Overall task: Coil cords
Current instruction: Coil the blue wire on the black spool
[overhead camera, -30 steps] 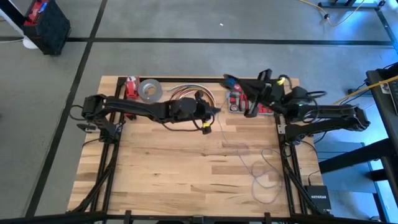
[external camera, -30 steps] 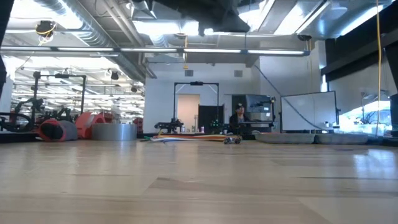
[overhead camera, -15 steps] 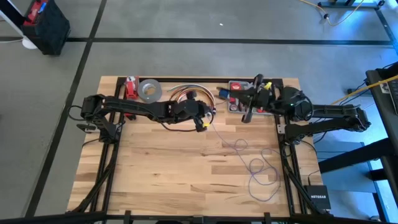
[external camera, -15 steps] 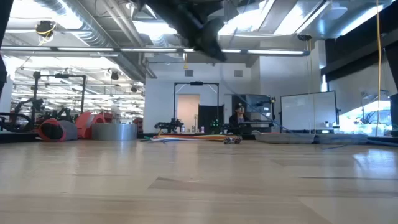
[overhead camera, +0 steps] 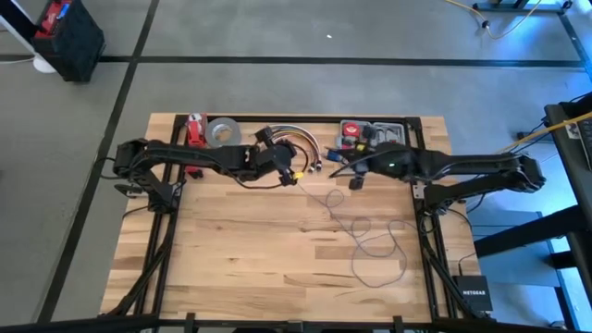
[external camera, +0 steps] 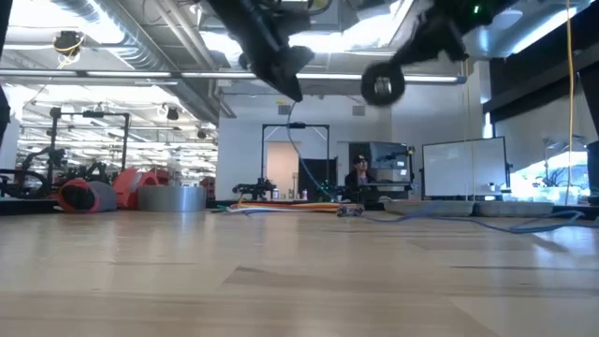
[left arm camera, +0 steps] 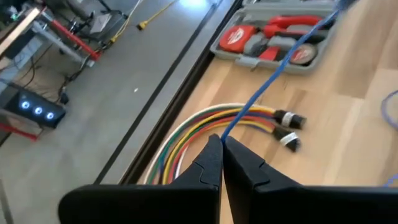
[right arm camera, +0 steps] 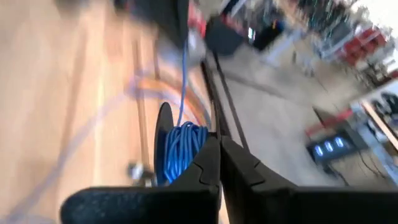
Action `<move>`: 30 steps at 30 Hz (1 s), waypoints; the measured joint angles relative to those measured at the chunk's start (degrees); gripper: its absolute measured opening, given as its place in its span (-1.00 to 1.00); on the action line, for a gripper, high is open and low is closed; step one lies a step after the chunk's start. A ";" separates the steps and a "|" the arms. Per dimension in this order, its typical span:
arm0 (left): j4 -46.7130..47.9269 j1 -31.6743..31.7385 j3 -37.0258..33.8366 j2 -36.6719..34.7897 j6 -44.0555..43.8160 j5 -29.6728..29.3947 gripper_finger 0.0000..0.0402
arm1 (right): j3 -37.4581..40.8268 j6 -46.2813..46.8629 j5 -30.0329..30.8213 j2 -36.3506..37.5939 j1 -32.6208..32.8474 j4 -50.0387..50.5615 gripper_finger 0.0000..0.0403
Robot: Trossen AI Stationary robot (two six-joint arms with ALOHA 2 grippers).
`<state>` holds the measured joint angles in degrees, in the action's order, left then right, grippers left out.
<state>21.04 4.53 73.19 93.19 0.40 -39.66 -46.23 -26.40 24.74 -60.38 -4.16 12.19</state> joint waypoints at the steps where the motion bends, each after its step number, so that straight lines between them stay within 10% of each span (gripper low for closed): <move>1: -0.28 -0.22 0.04 -0.24 0.08 0.08 -1.00 | 0.02 -0.32 1.29 -1.38 0.00 0.18 -0.98; 15: -14.88 -2.99 0.11 -1.04 3.40 18.27 -1.00 | 0.06 2.78 7.52 -16.70 -4.66 -12.08 -0.98; 30: -21.72 -2.76 0.16 1.96 4.37 18.84 -1.00 | 0.15 12.86 -10.47 -17.01 -6.75 -42.88 -0.98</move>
<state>-0.67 1.78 73.35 95.15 4.77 -20.82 -46.09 -13.54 14.27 -77.38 -10.92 -30.69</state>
